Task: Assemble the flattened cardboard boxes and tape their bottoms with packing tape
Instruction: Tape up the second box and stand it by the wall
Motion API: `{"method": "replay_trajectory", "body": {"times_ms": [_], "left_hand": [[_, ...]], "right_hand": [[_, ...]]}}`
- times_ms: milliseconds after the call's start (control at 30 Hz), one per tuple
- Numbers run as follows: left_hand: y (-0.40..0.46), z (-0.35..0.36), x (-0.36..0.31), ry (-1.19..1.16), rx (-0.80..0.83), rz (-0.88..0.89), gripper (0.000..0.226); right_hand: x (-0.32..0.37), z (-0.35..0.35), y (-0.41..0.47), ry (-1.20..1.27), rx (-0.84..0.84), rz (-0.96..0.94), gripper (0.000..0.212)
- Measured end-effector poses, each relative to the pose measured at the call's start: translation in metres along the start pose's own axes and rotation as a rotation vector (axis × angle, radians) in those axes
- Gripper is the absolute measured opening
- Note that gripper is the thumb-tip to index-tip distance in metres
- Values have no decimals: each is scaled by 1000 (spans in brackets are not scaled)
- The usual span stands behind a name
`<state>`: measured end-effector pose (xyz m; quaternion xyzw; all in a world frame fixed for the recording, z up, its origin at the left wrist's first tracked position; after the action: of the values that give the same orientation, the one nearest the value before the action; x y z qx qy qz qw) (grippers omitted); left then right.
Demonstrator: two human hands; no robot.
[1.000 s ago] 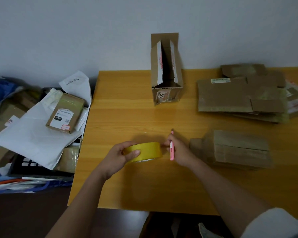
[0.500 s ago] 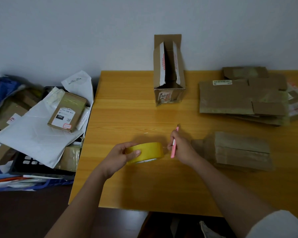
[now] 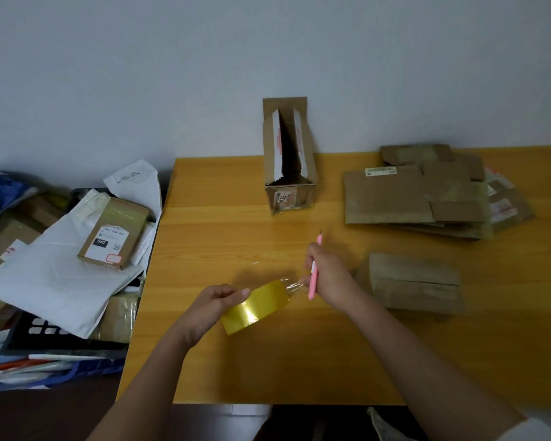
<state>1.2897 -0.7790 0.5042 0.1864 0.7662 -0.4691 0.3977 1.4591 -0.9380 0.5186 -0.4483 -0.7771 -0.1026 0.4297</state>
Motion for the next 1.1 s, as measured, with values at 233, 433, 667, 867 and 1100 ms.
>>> {"method": "replay_trajectory", "body": {"times_ms": [233,433,667,867,1100], "left_hand": [[1,37,-41,150,51,174,59],[9,73,-109,254,34,407,53],[4,121,-175,404,83,617,70],[-2,166,-213,548,114,739,66],[10,186,-226,1057,-44,754,60]], "right_hand": [[-7,-48,-18,68,-135,108,27],[-22,-98,-45,86,-270,161,31],[-58,-156,-66,247,-521,327,44],[-76,-194,-85,178,-672,241,48],[-90,-202,-106,147,-637,380,37]]}}
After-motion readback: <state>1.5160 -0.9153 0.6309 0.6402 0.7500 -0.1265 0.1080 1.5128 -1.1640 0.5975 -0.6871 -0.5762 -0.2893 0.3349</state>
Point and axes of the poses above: each hand's wrist, its own y-axis towards the middle knuckle, its own z-axis out of the palm, x = y × z, the point moved 6 cm from there along y, towards the middle knuckle, and after that the axes turned 11 degrees about -x, right-handed, at the moved point
